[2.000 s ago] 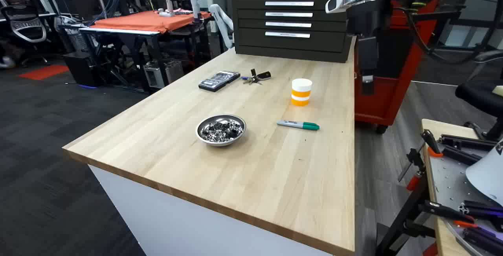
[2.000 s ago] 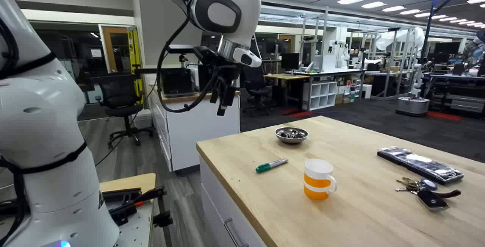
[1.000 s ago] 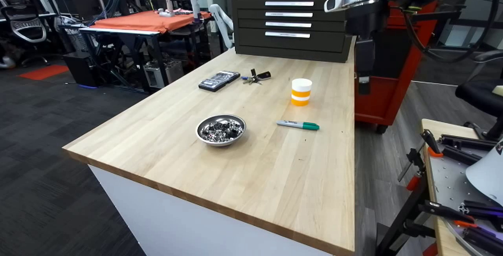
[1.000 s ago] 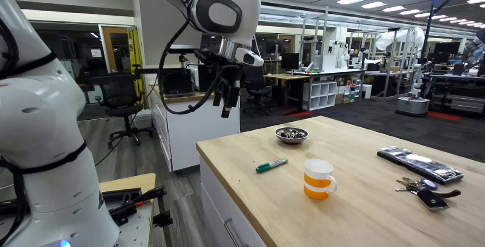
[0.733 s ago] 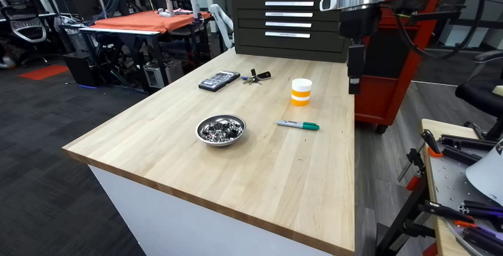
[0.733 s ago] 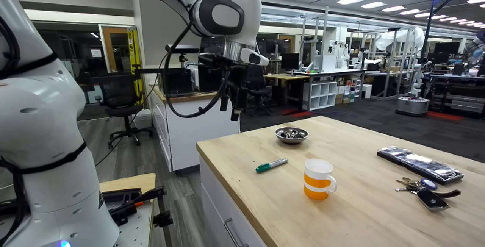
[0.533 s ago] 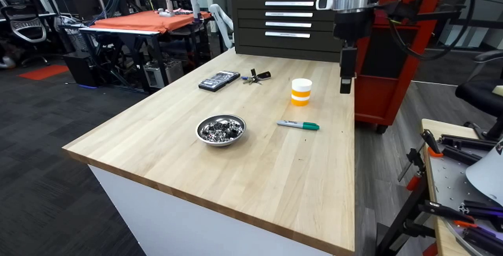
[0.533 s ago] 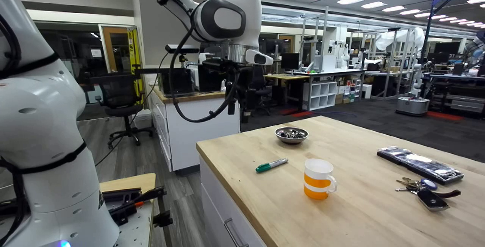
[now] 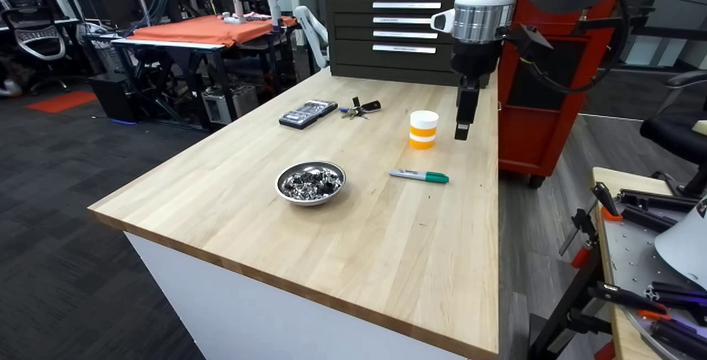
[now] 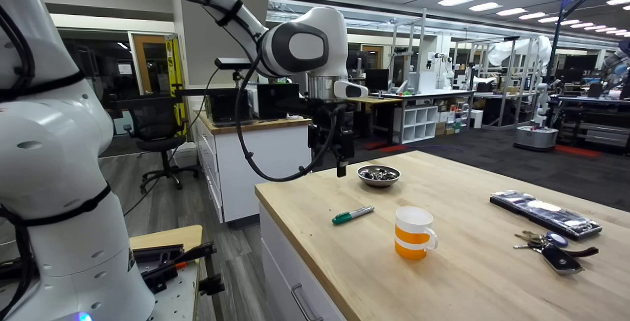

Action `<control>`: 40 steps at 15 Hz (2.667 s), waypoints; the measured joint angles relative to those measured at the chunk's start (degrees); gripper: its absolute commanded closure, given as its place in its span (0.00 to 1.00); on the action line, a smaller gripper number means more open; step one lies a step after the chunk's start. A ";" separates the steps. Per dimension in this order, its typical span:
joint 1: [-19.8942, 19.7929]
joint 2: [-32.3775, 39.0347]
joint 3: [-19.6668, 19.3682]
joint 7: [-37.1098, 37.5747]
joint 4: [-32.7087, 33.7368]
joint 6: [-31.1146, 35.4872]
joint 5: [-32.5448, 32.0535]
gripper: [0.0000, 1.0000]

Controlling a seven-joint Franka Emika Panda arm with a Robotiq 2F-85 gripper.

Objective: Place the marker in the mug

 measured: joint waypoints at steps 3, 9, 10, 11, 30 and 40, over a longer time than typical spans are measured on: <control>-0.52 2.69 -0.55 -0.95 -0.17 4.31 -0.28 0.00; -0.97 7.05 -1.08 -2.39 -0.18 9.98 -0.28 0.00; -1.05 7.65 -1.08 -2.69 -0.18 10.62 -0.28 0.00; -1.12 8.26 -1.09 -2.98 -0.18 11.20 -0.28 0.00; -1.12 17.95 0.05 -5.73 1.39 17.79 -0.18 0.00; -1.12 21.86 0.23 -5.78 2.16 21.02 -0.05 0.47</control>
